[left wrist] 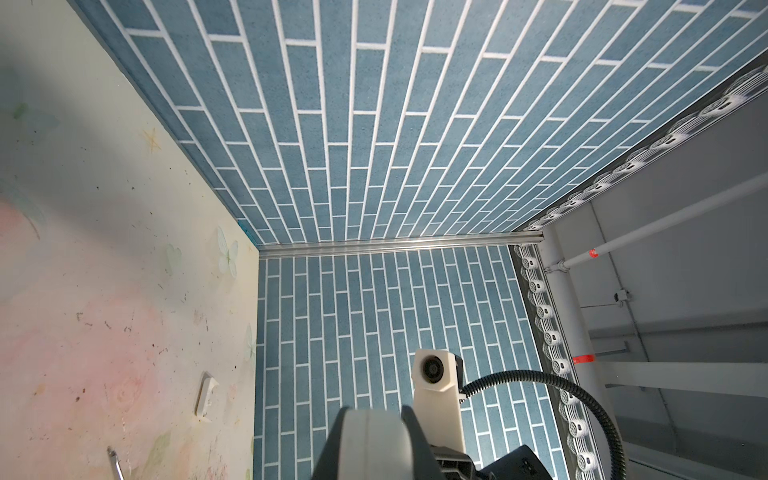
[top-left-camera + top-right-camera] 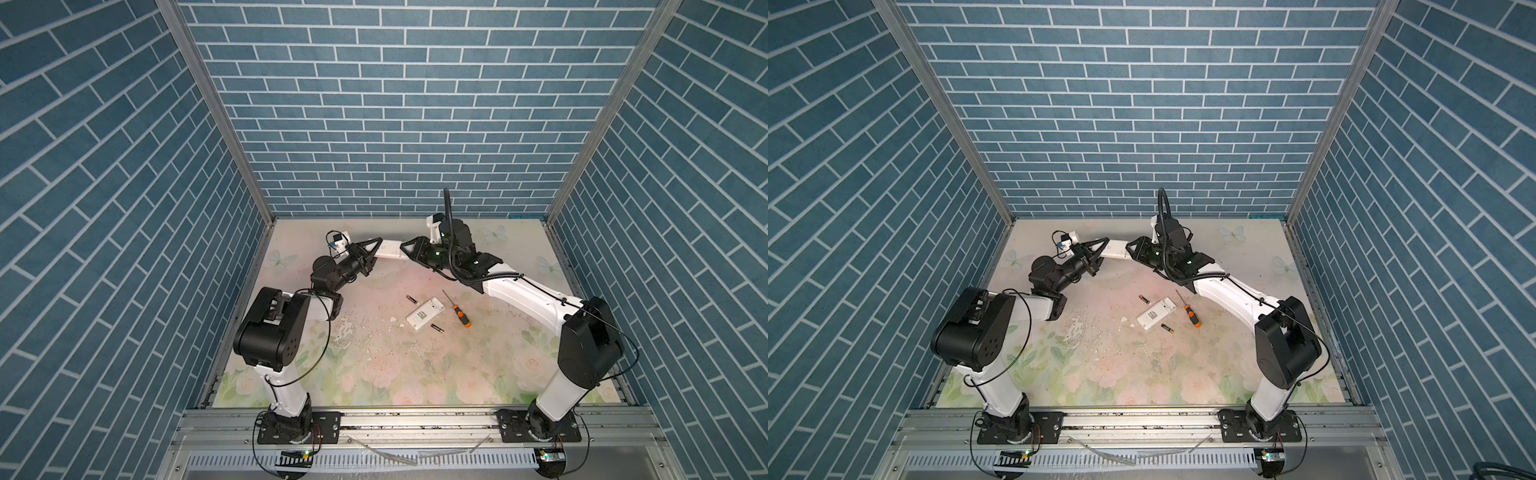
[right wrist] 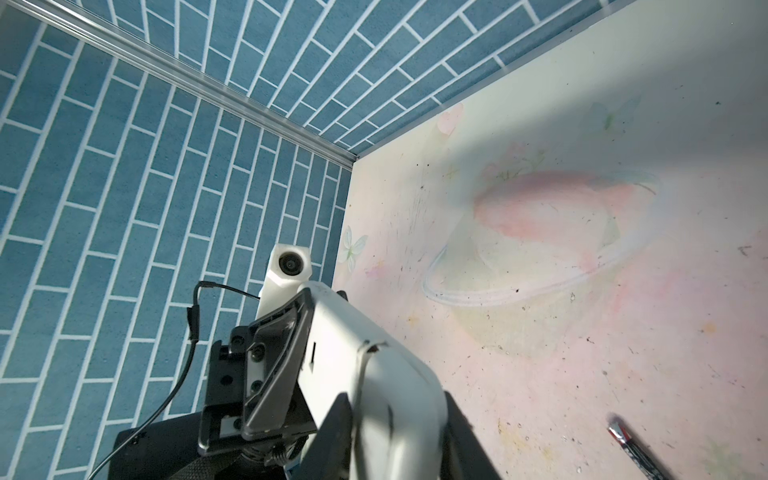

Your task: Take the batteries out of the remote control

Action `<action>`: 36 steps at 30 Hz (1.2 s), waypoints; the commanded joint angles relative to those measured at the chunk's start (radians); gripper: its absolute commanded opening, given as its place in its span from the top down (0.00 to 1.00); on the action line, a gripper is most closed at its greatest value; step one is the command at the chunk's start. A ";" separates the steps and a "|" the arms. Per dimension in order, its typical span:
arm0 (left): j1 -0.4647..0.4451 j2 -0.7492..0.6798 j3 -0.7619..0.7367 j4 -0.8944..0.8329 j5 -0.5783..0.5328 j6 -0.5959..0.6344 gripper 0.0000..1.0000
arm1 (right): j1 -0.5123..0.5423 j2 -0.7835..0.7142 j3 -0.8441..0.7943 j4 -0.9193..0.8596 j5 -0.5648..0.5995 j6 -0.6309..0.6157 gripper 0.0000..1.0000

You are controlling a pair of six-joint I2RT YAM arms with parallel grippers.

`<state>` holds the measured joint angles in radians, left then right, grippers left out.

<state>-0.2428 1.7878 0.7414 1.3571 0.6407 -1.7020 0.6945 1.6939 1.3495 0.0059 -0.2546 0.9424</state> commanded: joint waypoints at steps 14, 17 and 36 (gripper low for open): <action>-0.004 0.009 0.009 0.051 0.043 -0.004 1.00 | -0.016 -0.049 -0.047 -0.066 -0.010 -0.030 0.63; -0.004 0.008 0.012 0.052 0.043 -0.004 1.00 | -0.016 -0.051 -0.049 -0.065 -0.013 -0.028 0.62; -0.004 0.027 0.009 0.051 0.054 0.008 1.00 | -0.017 -0.060 -0.050 -0.077 -0.018 -0.017 0.62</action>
<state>-0.2428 1.8084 0.7418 1.3594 0.6781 -1.7096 0.6815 1.6707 1.3281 -0.0463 -0.2703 0.9356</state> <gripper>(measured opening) 0.194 0.381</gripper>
